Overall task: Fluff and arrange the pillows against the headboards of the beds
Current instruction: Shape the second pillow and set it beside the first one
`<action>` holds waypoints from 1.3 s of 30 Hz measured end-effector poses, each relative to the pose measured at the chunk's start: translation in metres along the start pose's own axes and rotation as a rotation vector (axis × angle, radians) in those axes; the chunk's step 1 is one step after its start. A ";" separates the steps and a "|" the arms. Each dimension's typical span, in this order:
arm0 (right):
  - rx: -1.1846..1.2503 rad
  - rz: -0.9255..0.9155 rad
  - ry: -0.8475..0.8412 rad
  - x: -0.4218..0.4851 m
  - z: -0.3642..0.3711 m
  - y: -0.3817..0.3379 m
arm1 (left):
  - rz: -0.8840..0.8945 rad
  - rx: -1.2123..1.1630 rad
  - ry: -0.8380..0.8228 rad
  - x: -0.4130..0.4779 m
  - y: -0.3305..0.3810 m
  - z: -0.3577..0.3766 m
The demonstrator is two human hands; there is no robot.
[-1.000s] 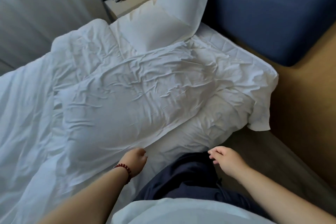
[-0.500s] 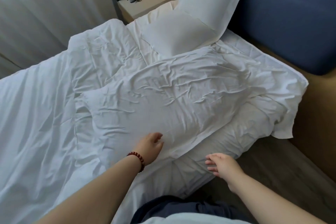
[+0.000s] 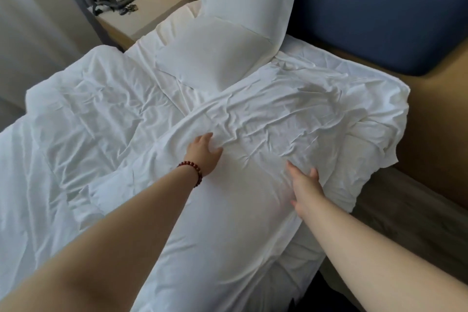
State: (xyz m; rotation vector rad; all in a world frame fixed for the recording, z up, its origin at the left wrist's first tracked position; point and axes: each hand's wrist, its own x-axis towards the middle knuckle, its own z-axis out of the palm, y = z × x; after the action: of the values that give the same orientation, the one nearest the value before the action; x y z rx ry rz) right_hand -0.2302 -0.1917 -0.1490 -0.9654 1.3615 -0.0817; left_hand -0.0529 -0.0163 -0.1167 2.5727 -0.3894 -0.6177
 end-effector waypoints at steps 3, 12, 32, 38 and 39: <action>0.012 0.031 0.135 0.025 0.021 -0.012 | 0.027 0.095 0.041 0.037 0.003 -0.002; -0.104 0.177 0.307 0.101 0.053 -0.027 | -0.068 0.258 -0.083 0.150 0.010 -0.017; 0.269 -0.149 0.281 0.040 0.021 -0.060 | -0.062 -0.303 0.120 0.083 0.035 -0.076; 0.346 -0.312 0.211 -0.021 -0.018 -0.089 | 0.097 -0.331 0.211 0.024 0.079 -0.120; 0.365 -0.345 0.192 -0.030 -0.028 -0.097 | 0.127 -0.337 0.229 0.017 0.090 -0.126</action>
State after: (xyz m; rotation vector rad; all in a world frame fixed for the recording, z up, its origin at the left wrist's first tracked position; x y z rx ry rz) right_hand -0.2161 -0.2502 -0.0630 -0.8855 1.2818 -0.6760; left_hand 0.0084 -0.0523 0.0217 2.2447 -0.3353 -0.3074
